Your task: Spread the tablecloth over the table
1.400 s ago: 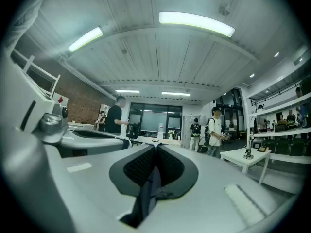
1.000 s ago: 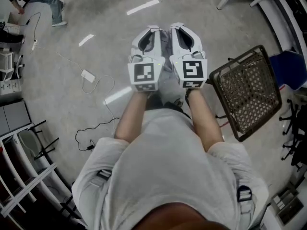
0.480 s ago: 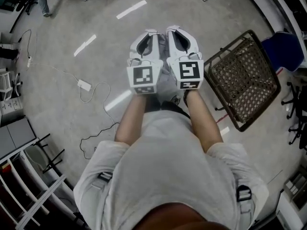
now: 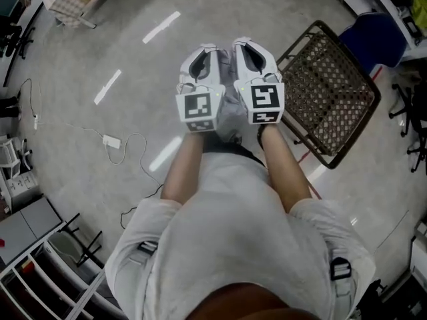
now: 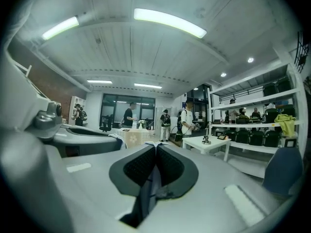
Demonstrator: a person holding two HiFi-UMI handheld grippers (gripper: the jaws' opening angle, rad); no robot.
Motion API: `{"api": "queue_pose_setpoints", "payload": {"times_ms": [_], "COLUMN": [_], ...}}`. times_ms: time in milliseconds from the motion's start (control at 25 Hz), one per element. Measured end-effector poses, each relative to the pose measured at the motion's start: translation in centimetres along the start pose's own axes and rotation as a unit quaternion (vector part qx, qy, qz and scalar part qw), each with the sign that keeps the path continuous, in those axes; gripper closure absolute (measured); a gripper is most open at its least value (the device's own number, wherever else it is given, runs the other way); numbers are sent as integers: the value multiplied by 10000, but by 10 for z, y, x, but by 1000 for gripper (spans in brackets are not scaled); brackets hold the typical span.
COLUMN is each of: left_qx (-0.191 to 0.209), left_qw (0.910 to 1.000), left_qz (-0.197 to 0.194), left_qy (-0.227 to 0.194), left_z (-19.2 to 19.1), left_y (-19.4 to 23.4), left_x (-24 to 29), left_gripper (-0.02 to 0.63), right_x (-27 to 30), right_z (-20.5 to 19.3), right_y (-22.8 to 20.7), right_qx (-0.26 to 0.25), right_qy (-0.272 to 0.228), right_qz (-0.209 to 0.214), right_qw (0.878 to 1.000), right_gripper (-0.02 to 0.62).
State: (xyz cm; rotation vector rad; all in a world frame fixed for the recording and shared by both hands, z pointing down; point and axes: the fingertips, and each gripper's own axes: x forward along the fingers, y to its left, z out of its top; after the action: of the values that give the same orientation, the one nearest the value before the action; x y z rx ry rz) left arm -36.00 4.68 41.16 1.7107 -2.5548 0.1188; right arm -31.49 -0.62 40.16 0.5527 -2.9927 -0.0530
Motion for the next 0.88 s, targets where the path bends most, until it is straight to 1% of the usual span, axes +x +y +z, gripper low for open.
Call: {"api": "queue_pose_setpoints", "payload": {"times_ms": [120,240,320,440,600,680,760,880], "left_qx": [22,36,60,78,33,36,-18,-143], "left_qw": [9995,9984,9968,9933,9901,9878,9856,9840], "left_qz": [-326,-555,-795,-1149,-1393,-1540,-1660,-1760], "left_qy": [23,50,100,112,172,241,313,251], "left_z": [3,2,-2,-4,-3,-3,-3,9], "left_y": [-24,-39,-52,-77,-107,-114,-112,-102], "left_x": [21,45,64,102,151,174,199,236], "left_gripper": [578,578,578,578,578,578,578,578], "right_x": [-7,-4,-3,-3,6,15,30,52], "right_z": [-1,-6,-14,-25,-36,-40,-42,-32], "right_y": [-32,-58,-78,-120,-174,-193,-208,-229], "right_qx": [70,150,184,230,379,427,445,394], "right_qy": [-1,43,128,239,381,452,536,533], "right_qz": [-325,-564,-793,-1146,-1364,-1488,-1616,-1771], "right_qw": [9994,9983,9966,9929,9892,9869,9844,9820], "right_gripper": [588,588,588,588,588,588,588,588]}}
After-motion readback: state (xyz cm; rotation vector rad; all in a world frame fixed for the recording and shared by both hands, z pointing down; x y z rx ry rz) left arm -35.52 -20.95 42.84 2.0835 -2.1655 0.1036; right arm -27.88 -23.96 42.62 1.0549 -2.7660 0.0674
